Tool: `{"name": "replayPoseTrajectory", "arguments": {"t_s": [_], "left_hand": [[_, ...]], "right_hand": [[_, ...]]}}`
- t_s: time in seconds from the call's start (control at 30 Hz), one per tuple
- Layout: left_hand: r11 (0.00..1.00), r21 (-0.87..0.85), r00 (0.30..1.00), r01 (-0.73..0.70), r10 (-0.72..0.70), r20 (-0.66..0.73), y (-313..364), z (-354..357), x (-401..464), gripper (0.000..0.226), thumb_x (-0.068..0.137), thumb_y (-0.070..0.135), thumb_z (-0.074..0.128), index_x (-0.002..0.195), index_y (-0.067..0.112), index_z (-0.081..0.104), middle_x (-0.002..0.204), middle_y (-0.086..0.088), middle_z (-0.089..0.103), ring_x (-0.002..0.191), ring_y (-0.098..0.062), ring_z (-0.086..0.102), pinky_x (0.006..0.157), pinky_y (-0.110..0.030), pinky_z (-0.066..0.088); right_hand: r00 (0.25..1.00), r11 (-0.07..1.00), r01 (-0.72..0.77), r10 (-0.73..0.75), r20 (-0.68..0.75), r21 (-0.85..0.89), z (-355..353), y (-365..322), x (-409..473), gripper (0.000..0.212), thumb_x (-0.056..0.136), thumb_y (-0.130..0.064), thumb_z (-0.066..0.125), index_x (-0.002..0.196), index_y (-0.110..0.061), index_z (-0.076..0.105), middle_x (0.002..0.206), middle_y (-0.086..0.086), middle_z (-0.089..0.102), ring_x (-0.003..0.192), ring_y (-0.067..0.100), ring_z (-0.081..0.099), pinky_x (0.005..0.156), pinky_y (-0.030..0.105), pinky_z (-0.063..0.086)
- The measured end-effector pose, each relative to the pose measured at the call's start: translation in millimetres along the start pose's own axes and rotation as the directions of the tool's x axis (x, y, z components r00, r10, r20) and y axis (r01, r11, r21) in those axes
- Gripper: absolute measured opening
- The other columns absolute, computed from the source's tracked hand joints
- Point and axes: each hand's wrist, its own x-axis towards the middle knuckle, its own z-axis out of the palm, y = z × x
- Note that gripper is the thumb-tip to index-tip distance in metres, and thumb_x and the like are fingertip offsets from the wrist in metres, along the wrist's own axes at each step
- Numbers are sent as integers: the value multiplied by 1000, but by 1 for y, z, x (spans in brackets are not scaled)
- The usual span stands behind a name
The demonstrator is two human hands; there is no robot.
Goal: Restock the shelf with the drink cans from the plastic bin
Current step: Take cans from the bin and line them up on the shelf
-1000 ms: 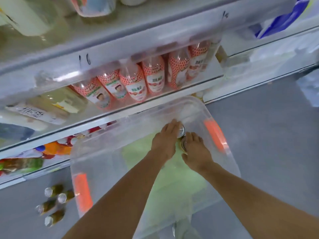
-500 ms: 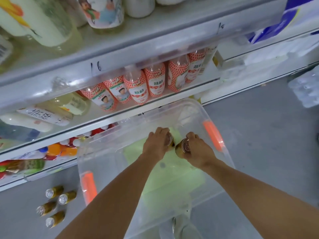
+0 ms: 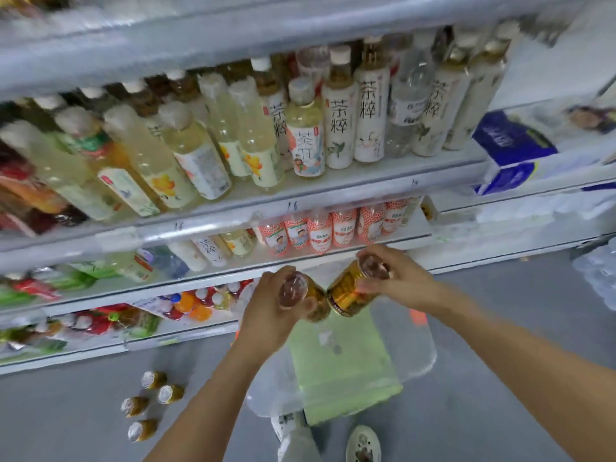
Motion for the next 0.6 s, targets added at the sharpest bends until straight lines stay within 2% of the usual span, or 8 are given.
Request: {"name": "replayPoseTrajectory", "arguments": {"t_s": [0.03, 0.13, 0.2, 0.27, 0.37, 0.43, 0.53, 0.6], "left_hand": [[1000, -13, 999, -6, 6, -33, 10, -12, -7, 49, 80, 41, 72, 124, 26, 56, 106, 5, 52, 97, -12, 54, 80, -25, 40], [997, -70, 989, -12, 1, -151, 38, -48, -23, 36, 82, 51, 65, 113, 34, 59, 103, 11, 53, 95, -6, 57, 85, -32, 47], [996, -76, 974, -49, 31, -224, 56, -72, -33, 45, 75, 63, 58, 110, 34, 60, 103, 10, 56, 95, -6, 58, 87, -35, 49], [995, -66, 959, -77, 56, -279, 76, -95, -40, 39, 80, 58, 61, 106, 29, 63, 100, 8, 57, 93, -9, 58, 84, -34, 49], [994, -17, 938, -104, 92, -334, 100, -130, -45, 21, 89, 46, 61, 93, 26, 65, 93, 7, 59, 85, -5, 57, 74, -30, 45], [994, 8, 932, -108, 104, -349, 111, -153, -44, 24, 87, 54, 58, 89, 30, 63, 94, 5, 59, 84, -8, 57, 67, -30, 42], [993, 35, 912, -116, 120, -391, 124, -184, -39, 37, 83, 62, 56, 94, 28, 63, 90, 7, 61, 82, -11, 59, 64, -29, 41], [990, 61, 895, -131, 144, -421, 134, -204, -37, 38, 82, 64, 56, 89, 27, 62, 83, 9, 61, 75, -9, 58, 61, -28, 40]], "right_hand": [[1000, 999, 30, -30, 2, 35, -5, -17, -3, 44, 76, -29, 78, 115, -31, 58, 110, -7, 59, 99, 12, 59, 79, 27, 51], [992, 992, 119, -121, 39, 43, -18, -69, -13, 39, 83, -29, 74, 119, -22, 60, 111, -5, 61, 93, 10, 61, 59, 17, 49], [987, 987, 159, -159, 18, 13, -23, -102, -18, 39, 77, -44, 76, 109, -25, 63, 105, -2, 63, 86, 14, 63, 55, 19, 50], [981, 979, 185, -189, -41, -87, -27, -136, -23, 44, 69, -57, 76, 97, -26, 65, 95, 2, 64, 73, 17, 64, 50, 24, 49], [956, 935, 249, -279, -90, -254, -33, -185, -28, 49, 64, -68, 72, 82, -22, 64, 81, -3, 62, 67, 13, 59, 53, 24, 42], [942, 905, 276, -322, -98, -322, -35, -215, -32, 48, 67, -67, 70, 82, -22, 63, 82, -5, 63, 71, 12, 60, 55, 25, 44], [923, 877, 304, -369, -115, -373, -38, -252, -30, 51, 67, -68, 69, 85, -20, 64, 85, -2, 65, 73, 14, 63, 59, 32, 56], [905, 858, 328, -406, -130, -396, -41, -276, -27, 52, 67, -69, 68, 85, -20, 65, 82, -2, 67, 69, 15, 64, 58, 32, 56]]}}
